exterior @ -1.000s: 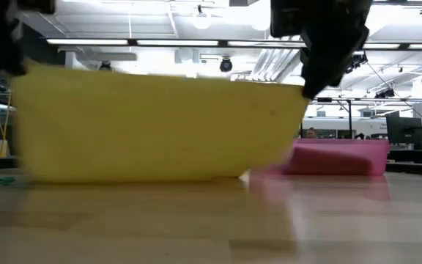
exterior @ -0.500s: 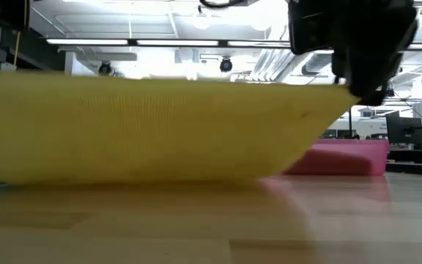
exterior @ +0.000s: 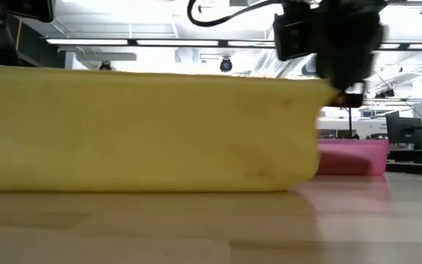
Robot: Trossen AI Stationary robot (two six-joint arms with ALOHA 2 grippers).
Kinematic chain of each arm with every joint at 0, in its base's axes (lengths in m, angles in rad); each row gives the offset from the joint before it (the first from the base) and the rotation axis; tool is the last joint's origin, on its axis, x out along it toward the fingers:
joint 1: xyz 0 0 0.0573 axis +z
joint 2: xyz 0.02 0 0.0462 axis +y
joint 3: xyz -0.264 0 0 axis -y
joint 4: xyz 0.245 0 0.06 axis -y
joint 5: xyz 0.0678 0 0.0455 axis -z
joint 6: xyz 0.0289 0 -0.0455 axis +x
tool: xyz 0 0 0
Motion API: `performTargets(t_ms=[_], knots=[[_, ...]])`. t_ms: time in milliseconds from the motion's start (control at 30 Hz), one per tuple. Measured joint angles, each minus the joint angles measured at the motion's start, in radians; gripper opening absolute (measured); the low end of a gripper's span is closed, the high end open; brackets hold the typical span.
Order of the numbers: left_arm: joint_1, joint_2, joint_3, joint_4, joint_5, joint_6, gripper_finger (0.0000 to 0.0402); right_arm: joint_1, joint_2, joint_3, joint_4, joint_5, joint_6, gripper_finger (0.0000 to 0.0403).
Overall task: Fold microfiber towels
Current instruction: Fold the yellow microfiber cloth
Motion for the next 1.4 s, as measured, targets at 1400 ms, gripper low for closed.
performTargets(t_ms=[1400], knots=[[0.504, -0.121, -0.304, -0.036, -0.476, 0.202, 0.0, -0.377, 0.079, 0.056, 0.041, 0.462, -0.075, 0.0]])
